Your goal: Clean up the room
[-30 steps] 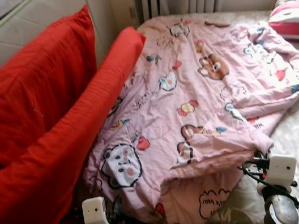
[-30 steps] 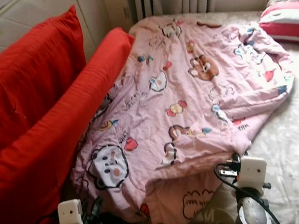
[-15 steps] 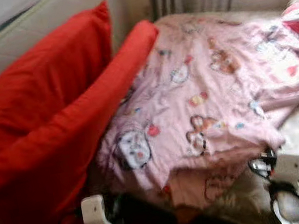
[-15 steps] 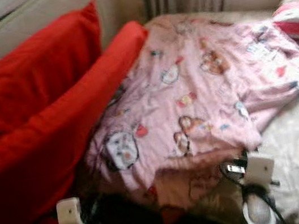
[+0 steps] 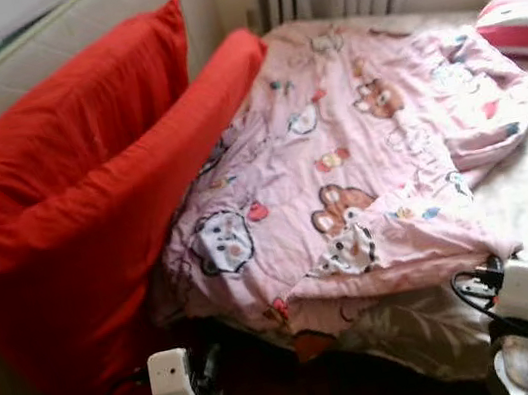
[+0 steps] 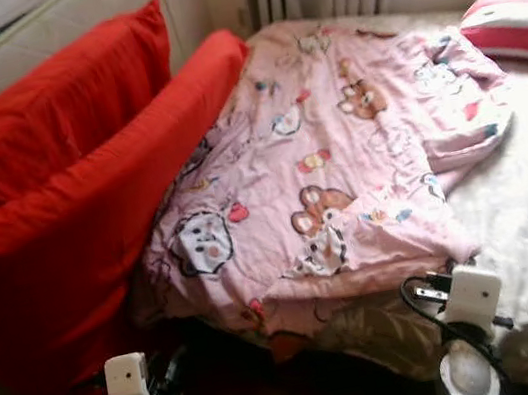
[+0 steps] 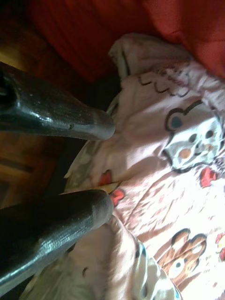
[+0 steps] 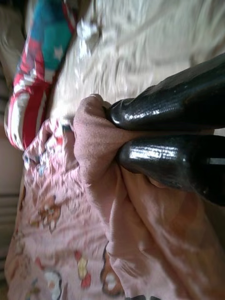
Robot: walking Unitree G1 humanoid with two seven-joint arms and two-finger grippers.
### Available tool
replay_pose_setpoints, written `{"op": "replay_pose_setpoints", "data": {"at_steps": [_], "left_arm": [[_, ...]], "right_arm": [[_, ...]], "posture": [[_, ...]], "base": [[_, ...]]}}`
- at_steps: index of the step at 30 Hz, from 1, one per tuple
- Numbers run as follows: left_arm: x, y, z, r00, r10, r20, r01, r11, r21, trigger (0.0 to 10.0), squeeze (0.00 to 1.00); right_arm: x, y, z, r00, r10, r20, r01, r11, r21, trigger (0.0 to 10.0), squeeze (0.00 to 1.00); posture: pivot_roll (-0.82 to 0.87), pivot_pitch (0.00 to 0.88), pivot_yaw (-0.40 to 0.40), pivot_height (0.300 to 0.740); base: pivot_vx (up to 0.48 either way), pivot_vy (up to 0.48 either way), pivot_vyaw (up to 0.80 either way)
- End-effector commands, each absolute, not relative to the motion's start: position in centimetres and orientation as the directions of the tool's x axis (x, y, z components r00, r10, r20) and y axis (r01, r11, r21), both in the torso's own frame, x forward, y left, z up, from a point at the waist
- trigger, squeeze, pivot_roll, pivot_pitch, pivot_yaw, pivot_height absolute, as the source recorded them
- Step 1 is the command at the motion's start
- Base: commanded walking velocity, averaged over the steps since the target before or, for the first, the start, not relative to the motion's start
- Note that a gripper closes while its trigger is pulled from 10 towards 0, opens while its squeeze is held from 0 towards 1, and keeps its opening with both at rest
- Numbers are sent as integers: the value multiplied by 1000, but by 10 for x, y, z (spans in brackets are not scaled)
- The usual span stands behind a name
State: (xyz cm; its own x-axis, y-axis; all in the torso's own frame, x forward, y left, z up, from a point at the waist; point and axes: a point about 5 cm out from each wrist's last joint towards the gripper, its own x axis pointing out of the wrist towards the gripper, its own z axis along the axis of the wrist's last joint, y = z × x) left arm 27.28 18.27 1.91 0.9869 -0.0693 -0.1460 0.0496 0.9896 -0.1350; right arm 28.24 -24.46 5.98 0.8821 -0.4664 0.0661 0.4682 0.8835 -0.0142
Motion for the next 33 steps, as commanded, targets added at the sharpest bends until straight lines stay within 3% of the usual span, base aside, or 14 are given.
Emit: {"op": "replay_pose_setpoints", "data": {"at_steps": [1,13,25,33], "left_arm": [[266,192,13,984,-42,-173,19,991,-131,10000,0],[267,192,13,984,-41,-173,19,991,-130,10000,0],[265,192,10,980,-42,-193,17,992,-126,10000,0],[265,191,10,980,-47,-194,22,992,-126,10000,0]], "right_arm": [[280,-245,59,876,-476,75,479,878,-15,10000,0],[280,-257,69,840,-529,121,536,844,-28,10000,0],[271,-279,72,754,-642,141,654,754,-63,10000,0],[272,-273,66,769,-630,106,637,769,-49,10000,0]], "posture": [[-40,215,33,740],[-38,210,33,740],[-45,203,36,740],[-43,198,38,740]], "base": [[-270,0,0],[-268,0,0],[0,0,0],[0,0,0]]}}
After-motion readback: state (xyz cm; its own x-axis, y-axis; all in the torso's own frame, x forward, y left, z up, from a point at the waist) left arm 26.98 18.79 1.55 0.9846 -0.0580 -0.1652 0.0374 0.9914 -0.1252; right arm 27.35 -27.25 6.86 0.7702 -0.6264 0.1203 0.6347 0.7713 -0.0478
